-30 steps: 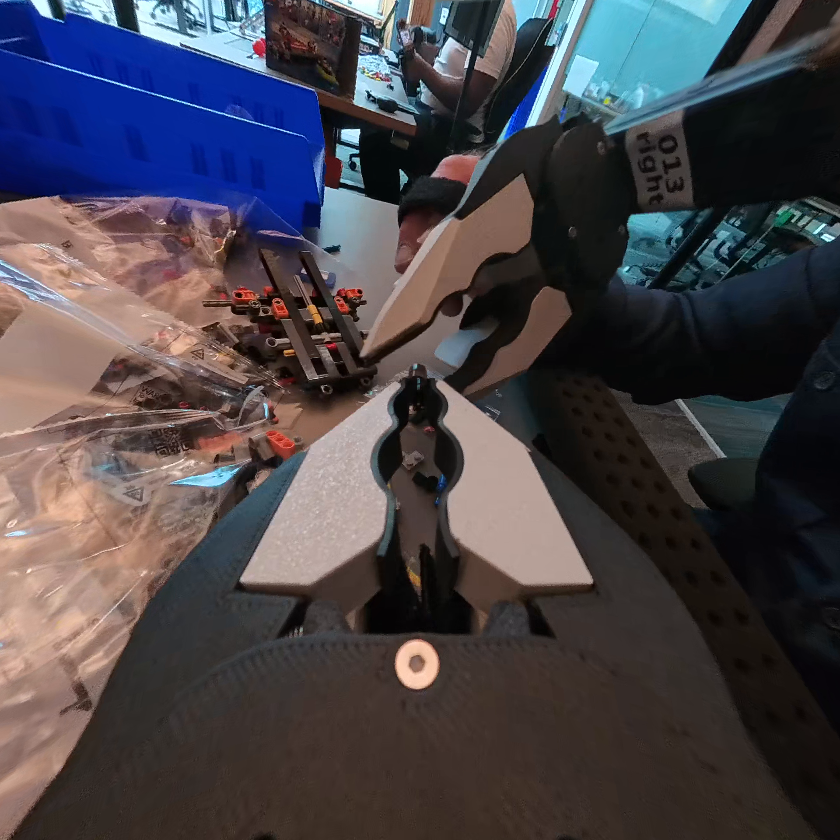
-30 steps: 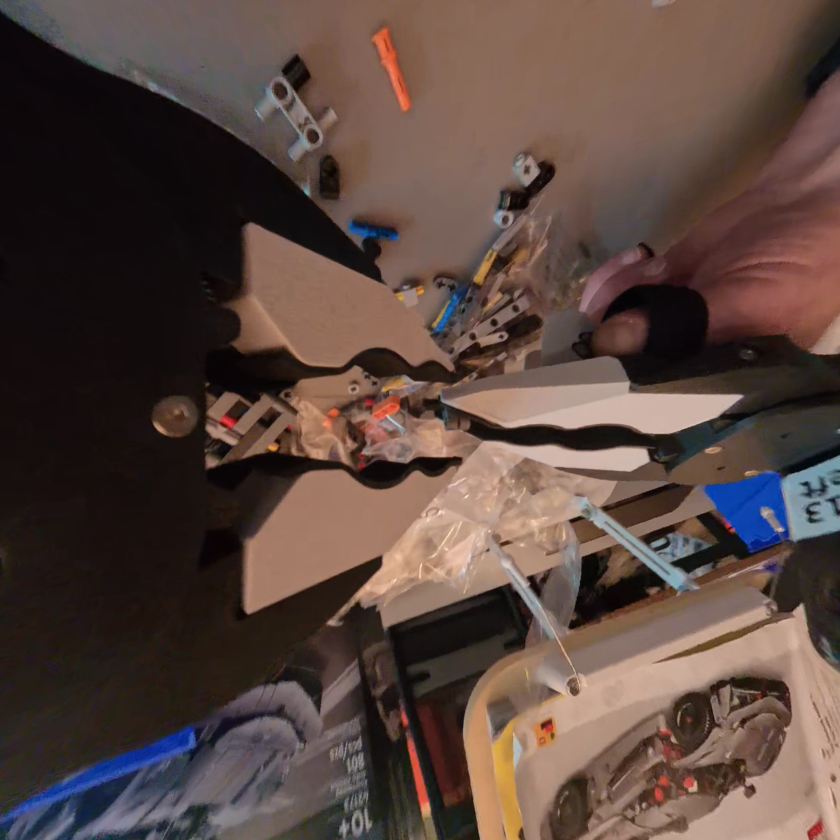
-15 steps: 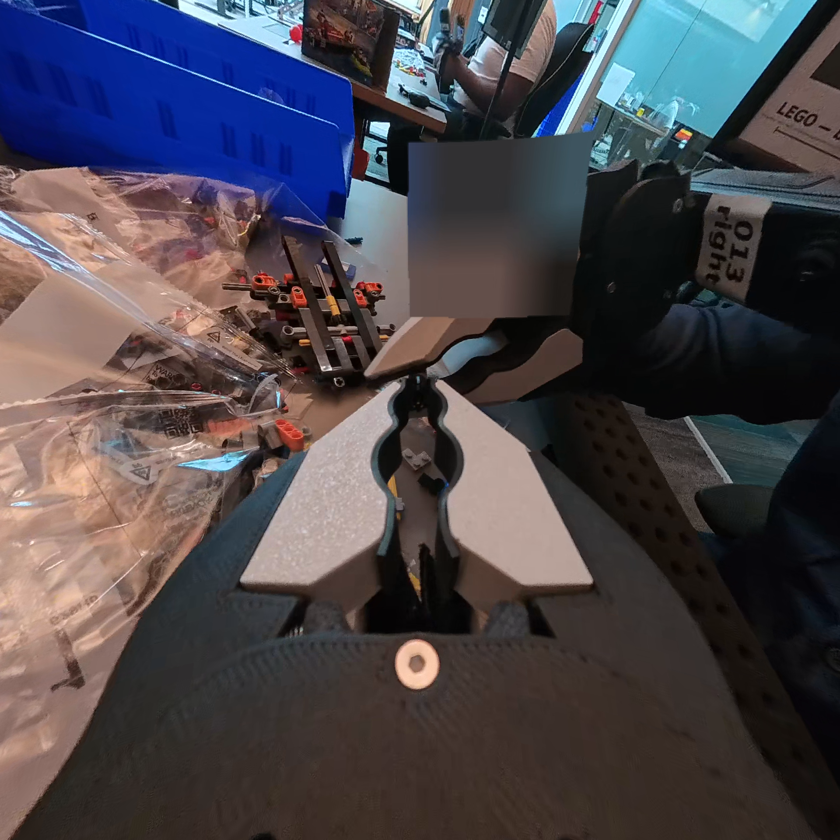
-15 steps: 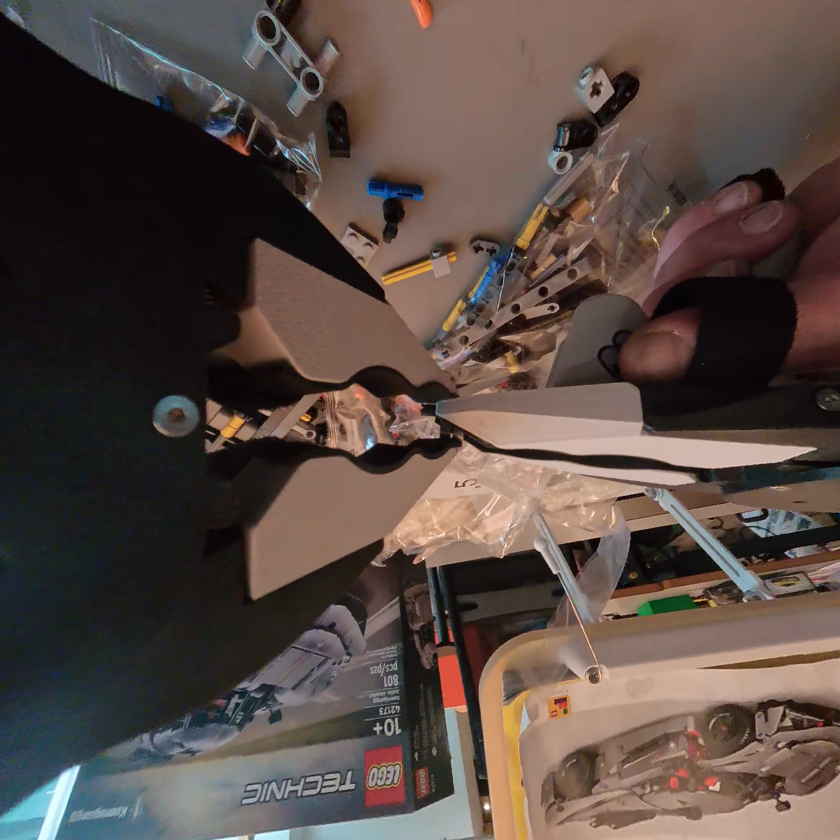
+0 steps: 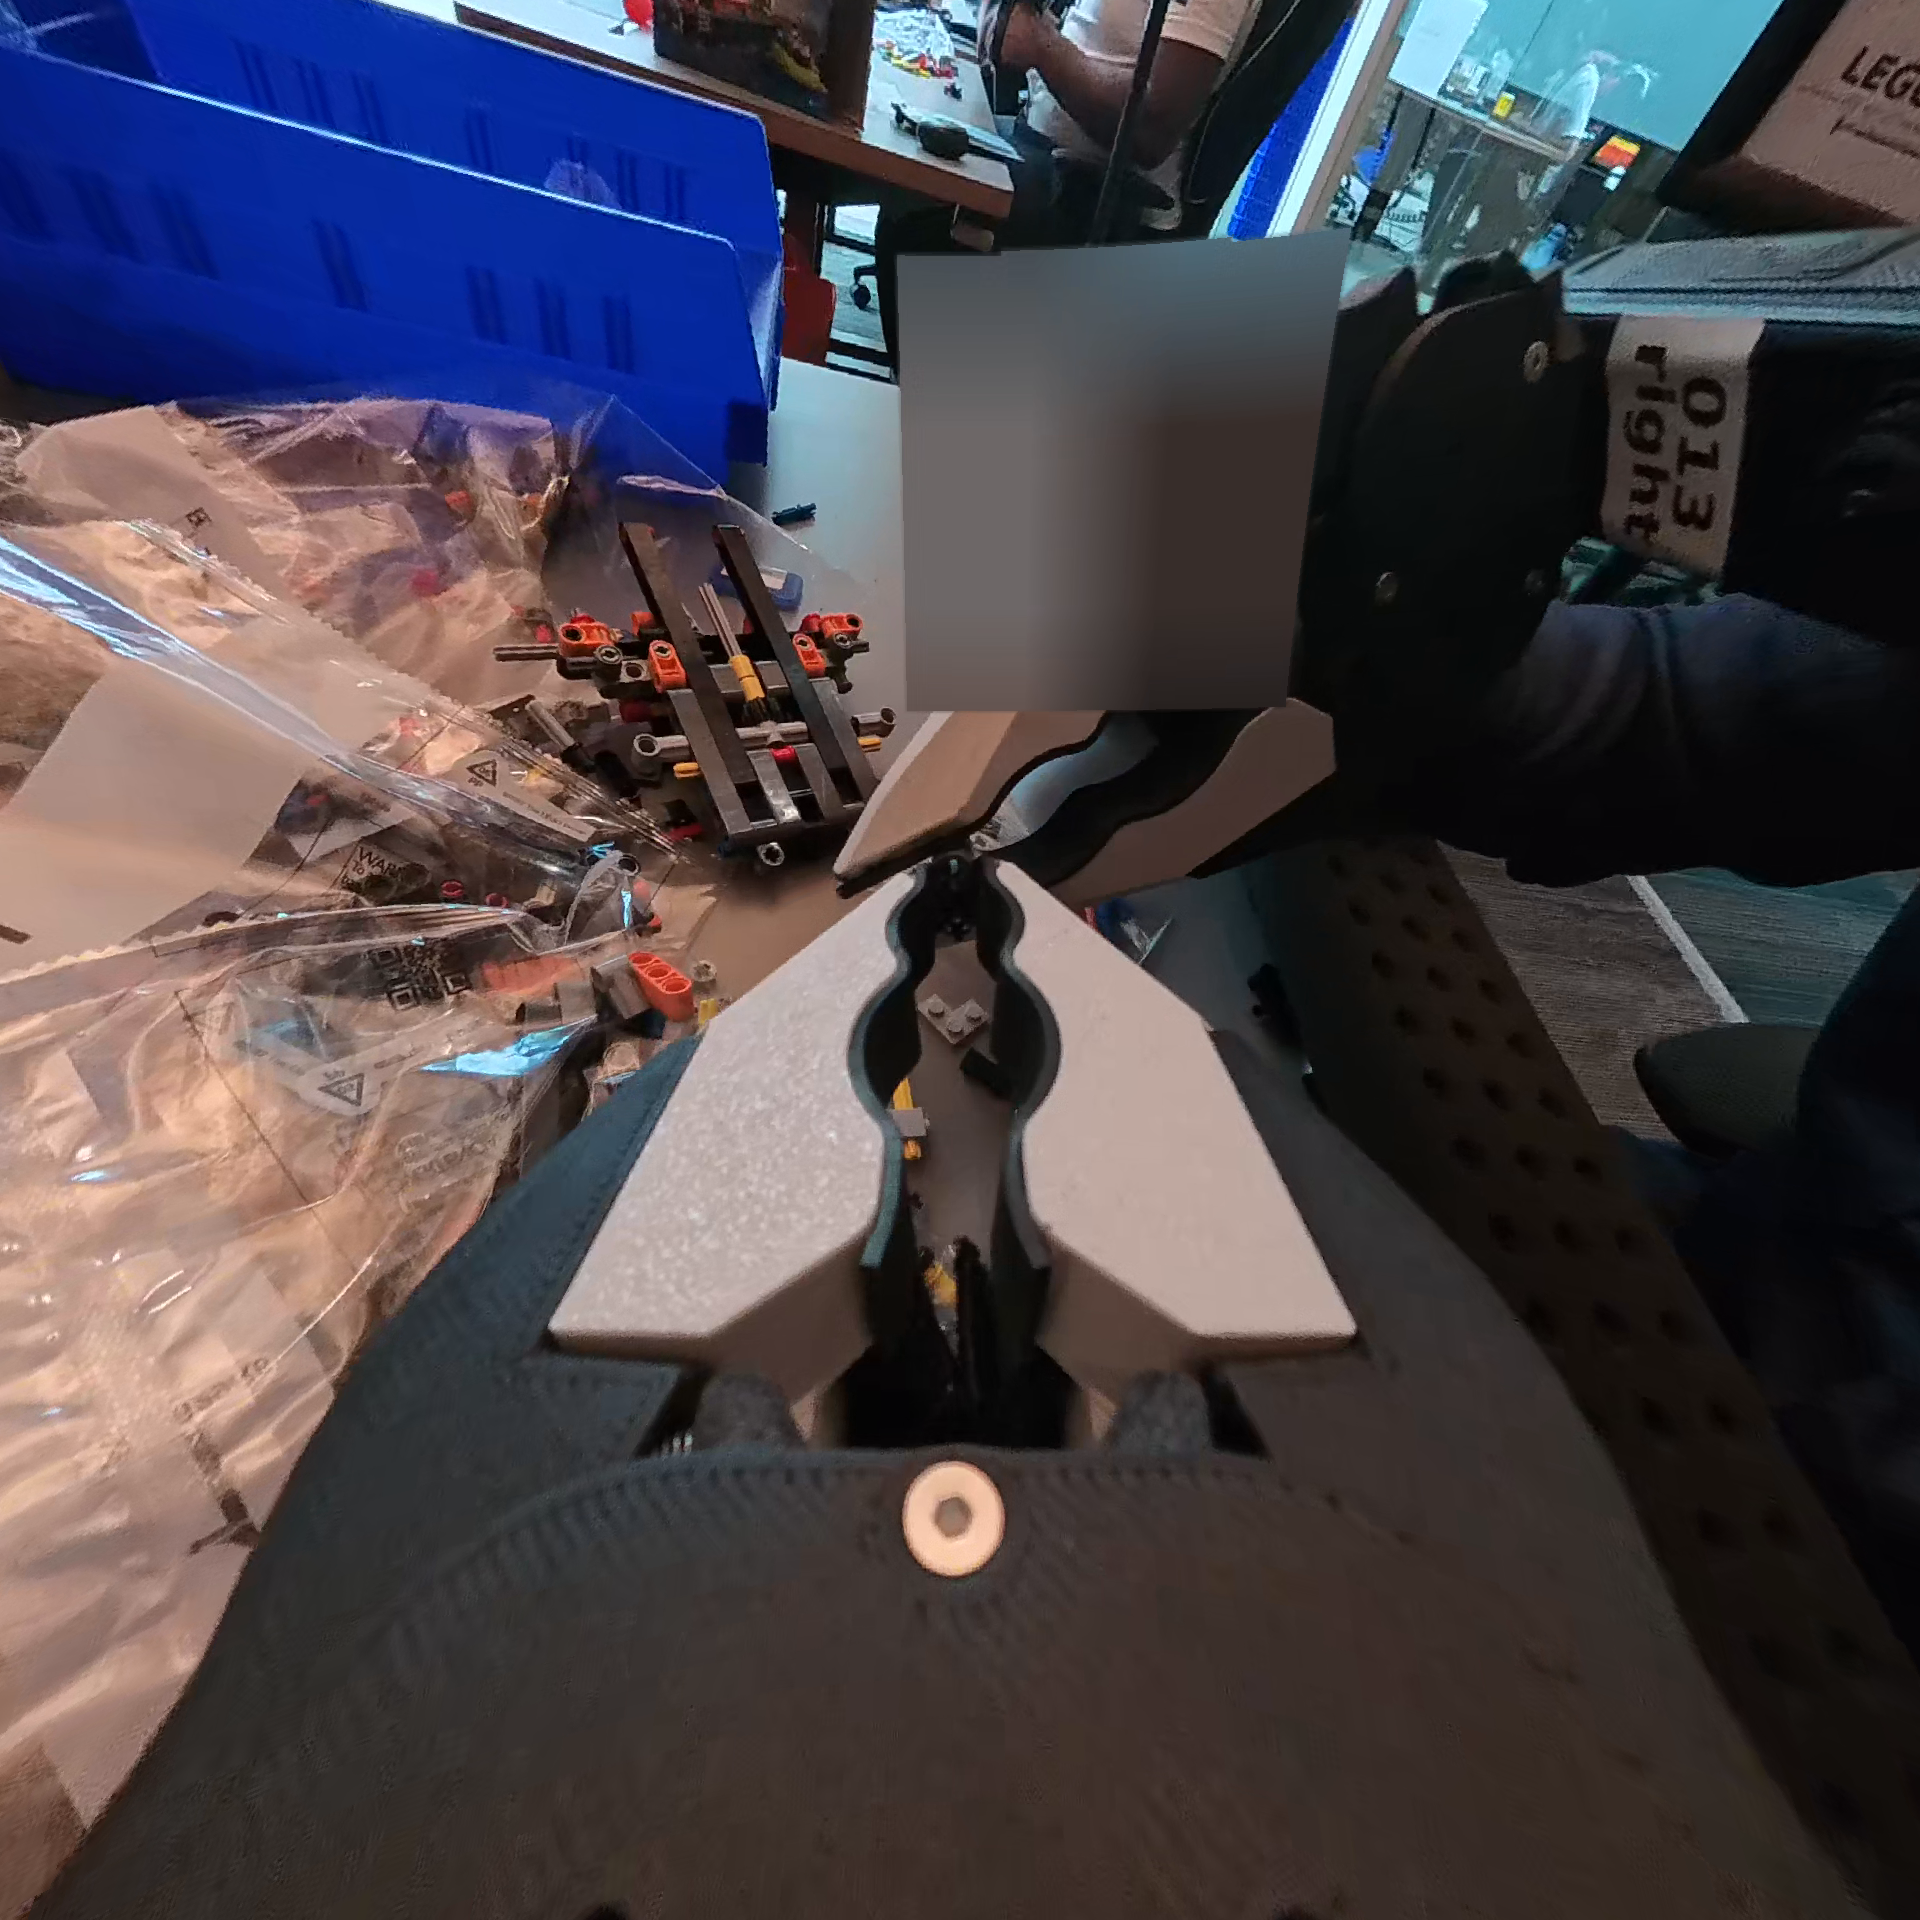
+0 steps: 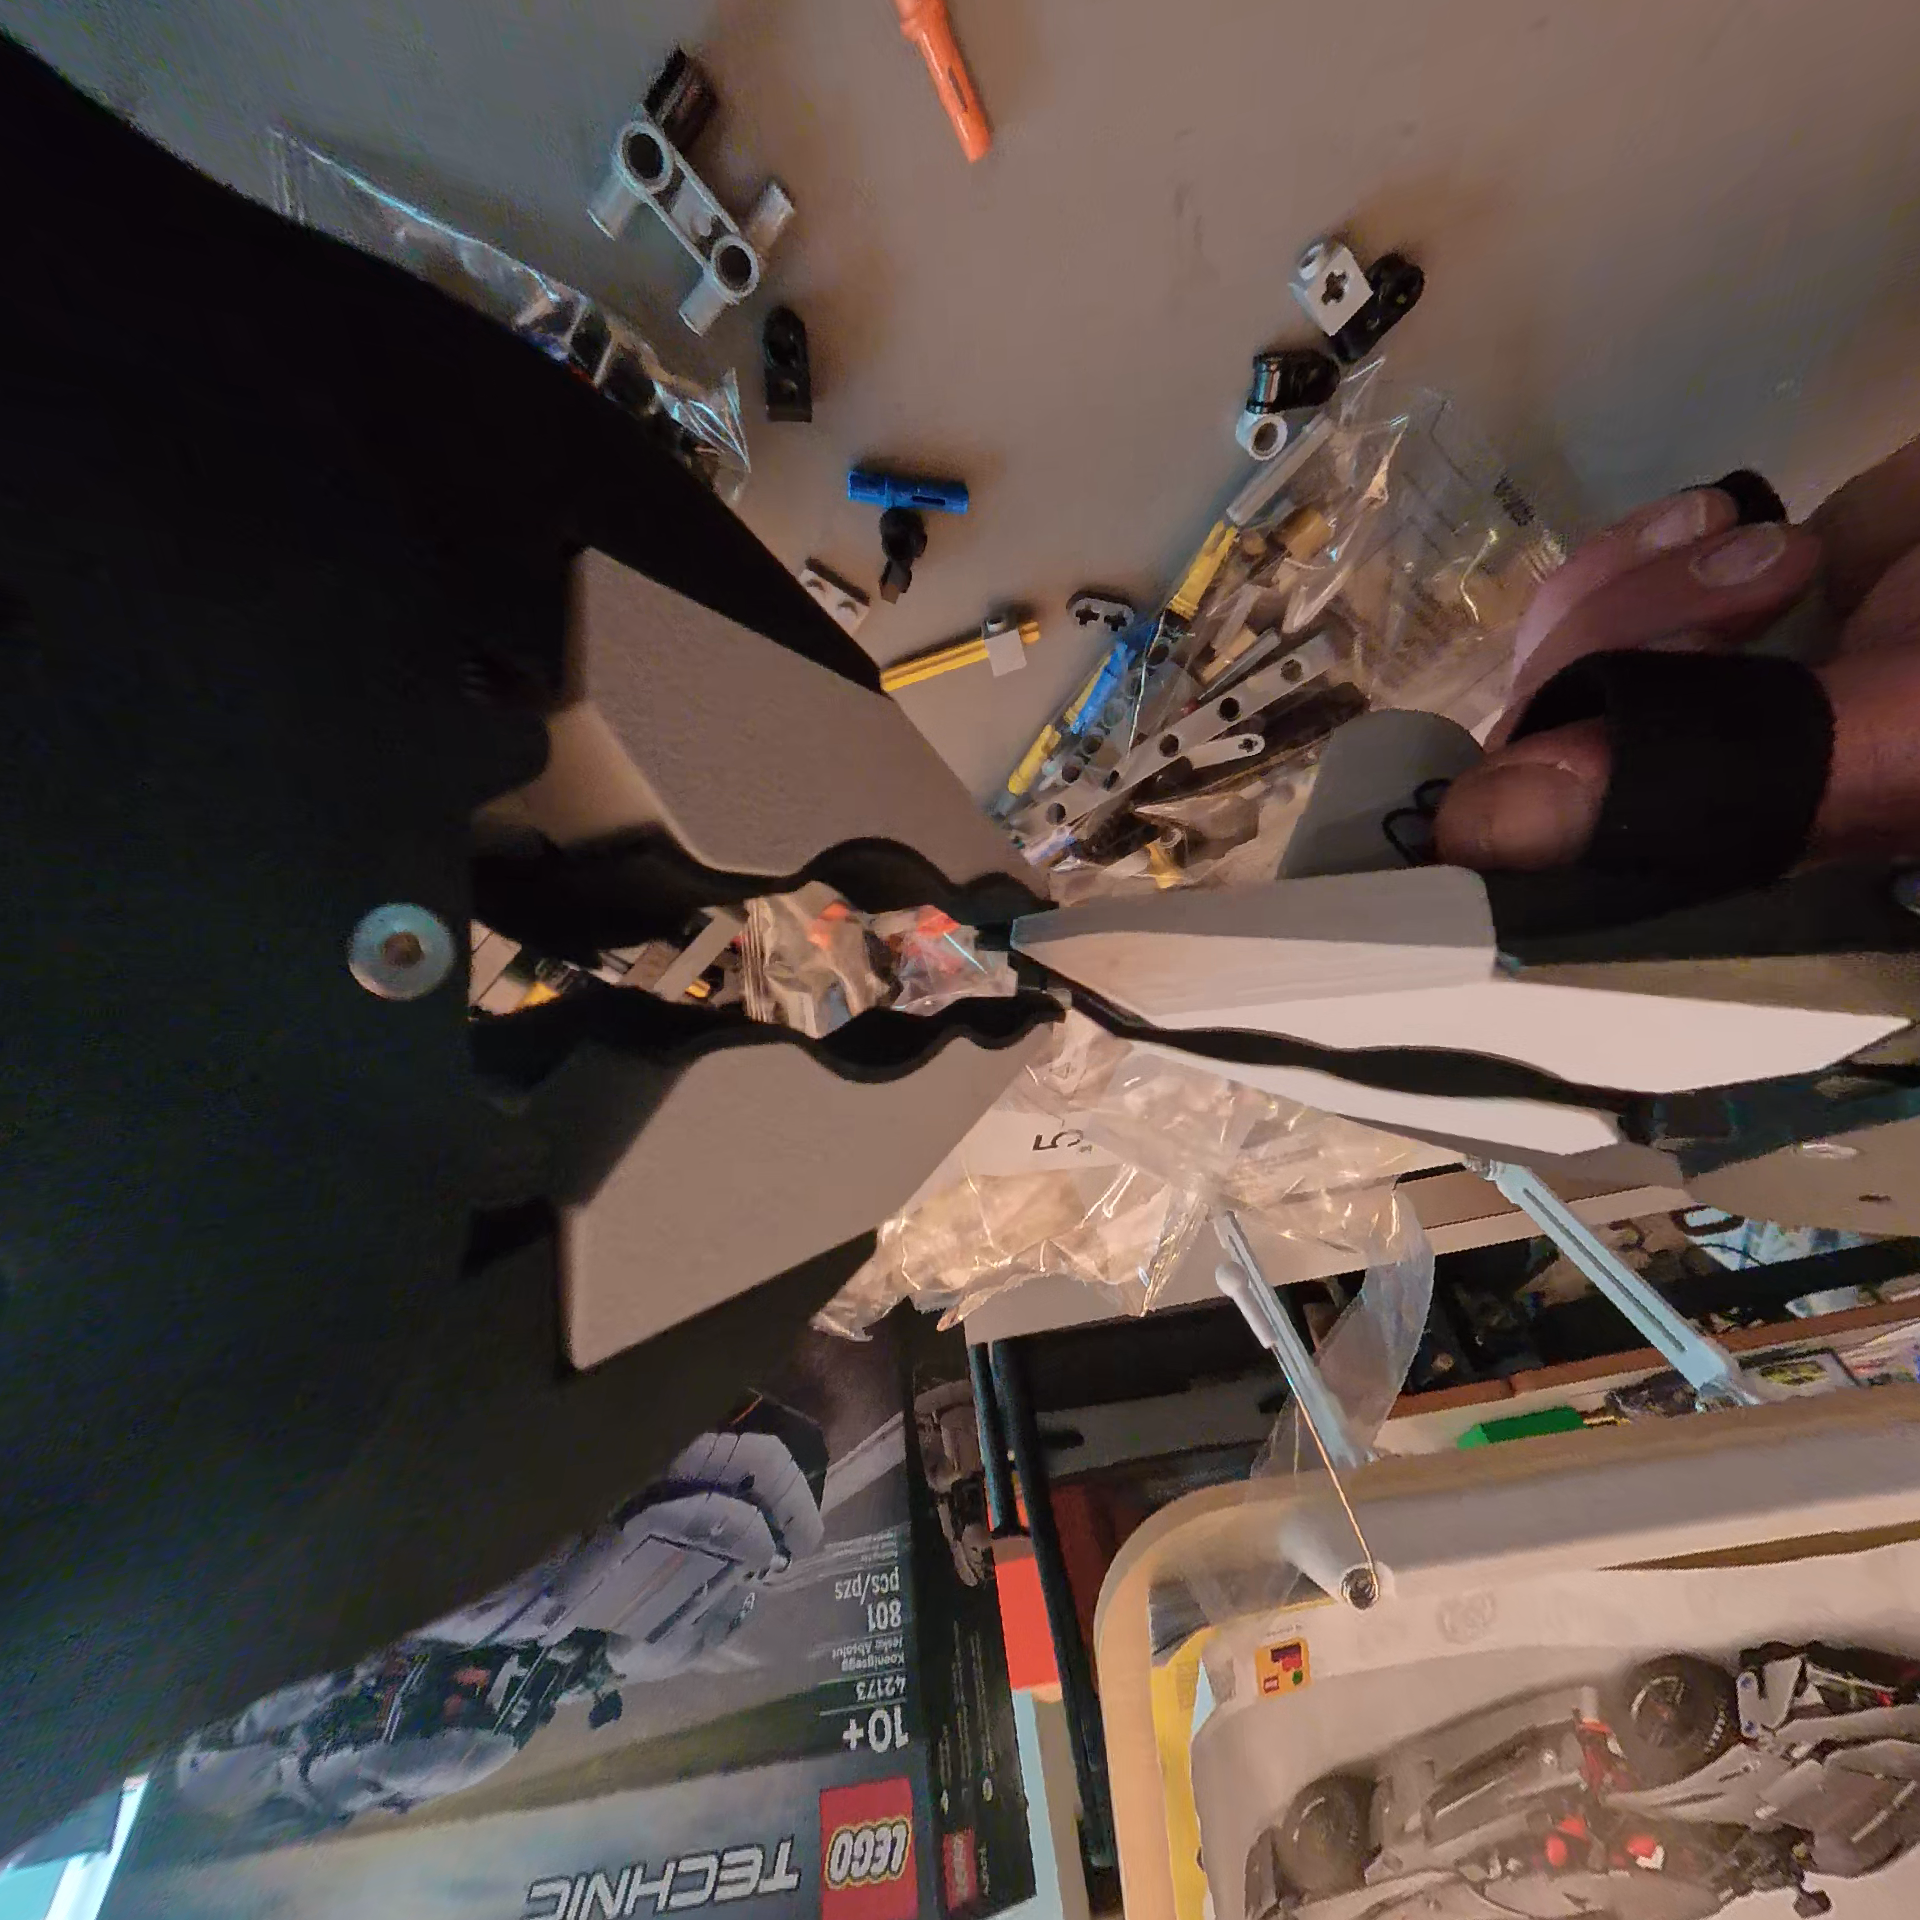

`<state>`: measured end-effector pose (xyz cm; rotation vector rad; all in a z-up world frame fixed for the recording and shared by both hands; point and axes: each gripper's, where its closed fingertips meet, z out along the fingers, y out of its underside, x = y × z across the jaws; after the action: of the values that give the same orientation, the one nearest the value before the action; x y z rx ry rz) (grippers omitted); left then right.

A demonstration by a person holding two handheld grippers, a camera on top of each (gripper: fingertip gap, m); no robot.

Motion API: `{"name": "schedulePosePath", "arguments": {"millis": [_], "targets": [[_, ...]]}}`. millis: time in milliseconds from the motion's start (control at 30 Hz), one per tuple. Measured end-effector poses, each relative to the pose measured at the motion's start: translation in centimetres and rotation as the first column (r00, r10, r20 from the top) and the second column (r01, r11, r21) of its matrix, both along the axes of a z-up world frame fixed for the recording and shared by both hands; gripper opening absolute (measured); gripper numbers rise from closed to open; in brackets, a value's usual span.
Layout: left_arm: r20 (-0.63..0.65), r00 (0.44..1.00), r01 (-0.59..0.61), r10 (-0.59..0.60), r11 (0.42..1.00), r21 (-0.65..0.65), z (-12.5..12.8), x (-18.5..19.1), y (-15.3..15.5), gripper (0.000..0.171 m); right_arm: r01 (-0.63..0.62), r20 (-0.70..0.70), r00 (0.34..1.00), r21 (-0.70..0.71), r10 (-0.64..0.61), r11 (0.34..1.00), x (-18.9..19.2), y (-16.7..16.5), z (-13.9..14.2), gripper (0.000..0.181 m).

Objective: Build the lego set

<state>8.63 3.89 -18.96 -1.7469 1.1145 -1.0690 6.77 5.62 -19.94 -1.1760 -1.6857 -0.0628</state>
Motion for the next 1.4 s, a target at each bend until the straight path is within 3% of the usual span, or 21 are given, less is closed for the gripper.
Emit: {"name": "schedulePosePath", "arguments": {"millis": [400,900,1233,1267,1400], "targets": [[0.037,0.999,0.018,-0.019,0.999,0.035,0.9,0.0,-0.4,0.006,-0.050,-0.113,0.993,-0.160,0.032,0.986,-0.1,-0.6,0.7,0.011],[0.139,0.986,-0.092,0.091,0.996,0.004,2.1,-0.2,0.9,0.006,0.067,-0.182,0.979,-0.149,-0.094,0.987,-0.1,0.7,1.9,0.011],[0.049,0.991,0.119,-0.124,0.989,0.090,1.5,-0.5,-2.0,0.006,-0.154,-0.140,0.982,-0.211,0.127,0.965,-0.2,-2.4,1.2,0.008],[0.048,0.990,0.126,-0.131,0.987,0.103,1.5,-0.7,-2.1,0.006,-0.169,-0.135,0.981,-0.229,0.140,0.959,0.0,-2.6,1.0,0.000],[0.270,0.963,-0.018,-0.009,0.995,0.097,5.9,-6.0,0.6,0.005,-0.205,-0.211,0.967,-0.294,0.146,0.933,0.6,-2.5,1.7,0.000]]}}
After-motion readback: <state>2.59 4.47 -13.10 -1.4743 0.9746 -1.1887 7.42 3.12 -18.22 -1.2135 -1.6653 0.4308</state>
